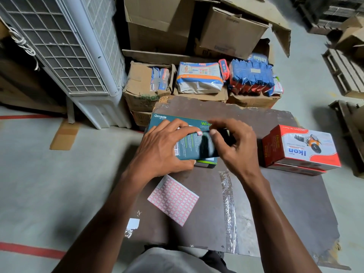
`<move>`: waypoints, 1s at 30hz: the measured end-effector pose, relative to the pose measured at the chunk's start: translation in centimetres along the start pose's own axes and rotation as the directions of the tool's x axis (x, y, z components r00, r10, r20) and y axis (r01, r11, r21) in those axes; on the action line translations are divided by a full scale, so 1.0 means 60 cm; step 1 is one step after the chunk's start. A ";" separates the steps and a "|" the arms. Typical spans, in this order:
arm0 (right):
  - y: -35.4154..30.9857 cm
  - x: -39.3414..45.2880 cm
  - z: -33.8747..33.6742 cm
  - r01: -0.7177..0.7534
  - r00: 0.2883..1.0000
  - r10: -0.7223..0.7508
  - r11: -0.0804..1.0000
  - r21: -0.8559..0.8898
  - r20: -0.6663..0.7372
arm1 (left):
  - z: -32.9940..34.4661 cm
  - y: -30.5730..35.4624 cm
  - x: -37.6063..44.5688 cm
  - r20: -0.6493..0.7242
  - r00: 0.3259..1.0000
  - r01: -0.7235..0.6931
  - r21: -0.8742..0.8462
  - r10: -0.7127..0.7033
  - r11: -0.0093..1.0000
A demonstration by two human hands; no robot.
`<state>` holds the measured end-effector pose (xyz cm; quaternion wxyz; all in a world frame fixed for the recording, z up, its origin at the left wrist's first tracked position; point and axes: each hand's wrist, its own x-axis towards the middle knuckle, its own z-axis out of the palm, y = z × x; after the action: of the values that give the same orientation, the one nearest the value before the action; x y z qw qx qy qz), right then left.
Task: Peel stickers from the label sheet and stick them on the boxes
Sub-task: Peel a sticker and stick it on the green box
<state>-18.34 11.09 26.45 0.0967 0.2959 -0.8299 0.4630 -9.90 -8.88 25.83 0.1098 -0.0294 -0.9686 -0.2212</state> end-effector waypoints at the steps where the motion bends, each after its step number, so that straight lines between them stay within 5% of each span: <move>1: -0.005 0.005 0.002 -0.051 0.999 0.051 0.998 0.022 0.003 | -0.001 0.000 0.000 0.003 1.000 0.001 0.002 -0.001 1.000; 9: -0.008 0.015 0.023 0.001 0.997 0.013 0.983 -0.184 0.078 | -0.002 -0.002 -0.001 0.005 1.000 0.017 -0.002 -0.017 1.000; 21: -0.011 0.031 0.005 0.019 0.978 0.030 0.973 -0.231 0.207 | -0.002 -0.002 0.002 0.010 1.000 0.023 0.008 -0.023 1.000; 30: -0.030 -0.012 0.011 0.129 0.985 -0.041 0.824 -0.552 0.168 | -0.003 -0.002 0.009 -0.063 0.998 0.033 0.042 -0.030 0.999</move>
<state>-16.63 10.16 27.04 0.1378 0.3249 -0.9199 0.1708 -10.40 -9.08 26.04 0.1373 -0.0048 -0.9696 -0.2027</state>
